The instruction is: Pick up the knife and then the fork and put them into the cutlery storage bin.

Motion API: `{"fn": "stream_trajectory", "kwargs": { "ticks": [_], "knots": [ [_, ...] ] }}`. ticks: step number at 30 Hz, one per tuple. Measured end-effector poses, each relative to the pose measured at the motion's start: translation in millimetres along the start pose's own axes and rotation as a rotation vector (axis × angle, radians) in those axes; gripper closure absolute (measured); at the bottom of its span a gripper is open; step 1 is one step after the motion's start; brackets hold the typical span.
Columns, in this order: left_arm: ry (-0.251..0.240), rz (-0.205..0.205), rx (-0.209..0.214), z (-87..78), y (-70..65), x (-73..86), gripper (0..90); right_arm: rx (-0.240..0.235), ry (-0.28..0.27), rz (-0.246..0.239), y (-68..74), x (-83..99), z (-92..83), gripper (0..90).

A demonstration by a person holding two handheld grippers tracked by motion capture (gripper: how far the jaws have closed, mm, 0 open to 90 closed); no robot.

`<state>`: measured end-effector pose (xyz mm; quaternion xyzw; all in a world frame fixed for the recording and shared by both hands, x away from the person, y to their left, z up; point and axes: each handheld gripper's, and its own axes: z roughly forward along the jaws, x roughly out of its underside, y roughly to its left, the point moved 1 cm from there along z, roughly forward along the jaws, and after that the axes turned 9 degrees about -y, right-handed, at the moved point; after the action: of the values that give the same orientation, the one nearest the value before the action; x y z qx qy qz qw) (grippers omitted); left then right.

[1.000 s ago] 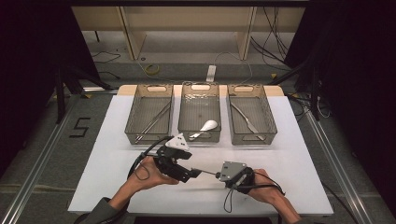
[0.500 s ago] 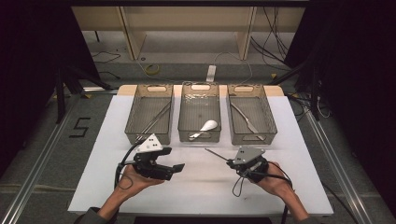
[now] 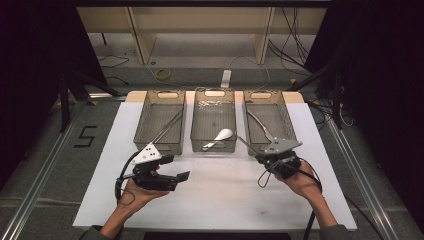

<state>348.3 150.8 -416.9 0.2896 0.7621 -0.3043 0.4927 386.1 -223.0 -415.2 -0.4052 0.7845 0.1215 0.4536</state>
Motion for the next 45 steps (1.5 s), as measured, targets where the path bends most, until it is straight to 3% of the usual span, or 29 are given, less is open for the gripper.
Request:
{"fn": "stream_trajectory", "kwargs": {
  "ticks": [6,10,17,27,34,45],
  "knots": [
    [-0.007,0.009,-0.011,-4.1,2.7,1.2,16.4,0.029,-0.024,0.094,-24.7,-6.0,-1.1,87.7],
    [-0.019,0.009,-0.011,-6.6,1.7,1.9,16.4,0.047,-0.025,0.128,-37.5,-11.2,-0.8,87.7],
    [-0.020,0.034,-0.017,-9.5,-1.0,3.8,16.1,0.080,-0.015,0.161,-58.6,-25.0,4.6,87.7],
    [-0.037,0.047,-0.027,-11.1,-2.2,2.7,16.2,0.116,0.001,0.245,-90.0,-38.2,20.3,87.6],
    [-0.035,0.043,-0.024,-10.1,-2.9,3.2,16.1,0.141,0.023,0.278,-105.7,-44.2,32.7,87.5],
    [-0.033,0.039,-0.027,-9.7,-2.5,3.4,15.9,0.196,0.086,0.330,-125.3,-36.2,51.2,87.3]
  ]
}}
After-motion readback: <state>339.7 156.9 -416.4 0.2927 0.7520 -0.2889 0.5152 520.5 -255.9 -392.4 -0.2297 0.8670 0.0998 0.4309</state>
